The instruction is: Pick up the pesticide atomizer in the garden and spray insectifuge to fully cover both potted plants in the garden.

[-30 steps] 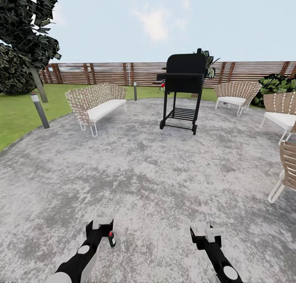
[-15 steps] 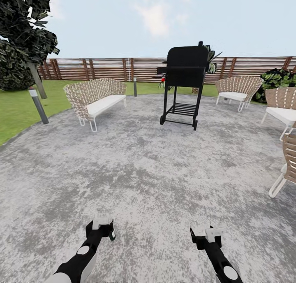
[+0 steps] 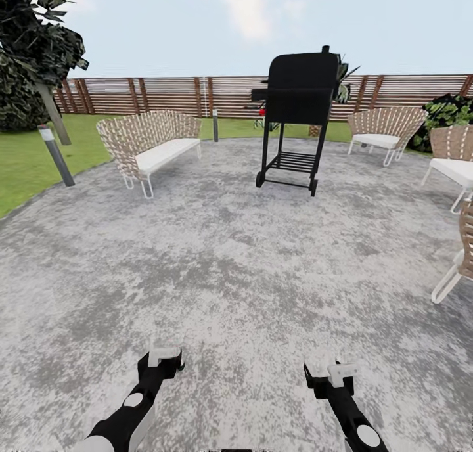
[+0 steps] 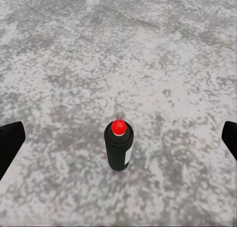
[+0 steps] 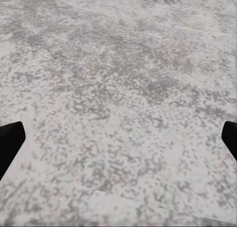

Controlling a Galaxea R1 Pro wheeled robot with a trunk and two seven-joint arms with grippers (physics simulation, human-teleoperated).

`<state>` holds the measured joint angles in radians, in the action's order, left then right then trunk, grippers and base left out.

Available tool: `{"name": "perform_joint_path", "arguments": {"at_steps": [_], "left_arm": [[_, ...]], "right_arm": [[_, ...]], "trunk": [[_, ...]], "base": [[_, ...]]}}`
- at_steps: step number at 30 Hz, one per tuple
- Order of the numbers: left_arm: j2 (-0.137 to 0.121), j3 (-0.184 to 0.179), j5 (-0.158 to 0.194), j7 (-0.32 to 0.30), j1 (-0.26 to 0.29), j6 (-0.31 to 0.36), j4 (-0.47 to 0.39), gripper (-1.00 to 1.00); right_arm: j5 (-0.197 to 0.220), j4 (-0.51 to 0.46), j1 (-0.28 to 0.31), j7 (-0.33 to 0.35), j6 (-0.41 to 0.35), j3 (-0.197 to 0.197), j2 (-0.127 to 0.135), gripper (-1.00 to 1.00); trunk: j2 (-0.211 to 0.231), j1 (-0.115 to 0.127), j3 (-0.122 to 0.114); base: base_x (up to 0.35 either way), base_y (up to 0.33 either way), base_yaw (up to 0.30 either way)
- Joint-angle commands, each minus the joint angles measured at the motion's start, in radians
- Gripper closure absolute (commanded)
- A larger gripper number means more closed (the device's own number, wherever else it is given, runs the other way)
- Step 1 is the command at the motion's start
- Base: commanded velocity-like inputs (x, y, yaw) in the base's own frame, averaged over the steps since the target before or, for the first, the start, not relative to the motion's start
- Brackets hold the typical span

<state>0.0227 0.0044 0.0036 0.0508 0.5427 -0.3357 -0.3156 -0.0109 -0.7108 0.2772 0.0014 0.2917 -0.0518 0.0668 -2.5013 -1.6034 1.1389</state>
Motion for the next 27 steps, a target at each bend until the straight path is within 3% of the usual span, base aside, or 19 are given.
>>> {"name": "perform_joint_path", "arguments": {"at_steps": [1,27], "left_arm": [[0.000,0.000,0.000,0.003,0.000,-0.003,0.001,-1.00],[-0.001,0.000,0.001,0.003,0.001,-0.003,0.000,-1.00]], "right_arm": [[-0.001,0.001,0.000,0.000,0.003,-0.002,0.001,-1.00],[-0.001,0.001,0.000,0.000,0.003,-0.002,0.001,-1.00]], "trunk": [[-0.001,0.000,0.006],[-0.007,-0.012,0.148]], "base": [[0.000,0.000,0.000],[0.000,0.000,0.000]]}}
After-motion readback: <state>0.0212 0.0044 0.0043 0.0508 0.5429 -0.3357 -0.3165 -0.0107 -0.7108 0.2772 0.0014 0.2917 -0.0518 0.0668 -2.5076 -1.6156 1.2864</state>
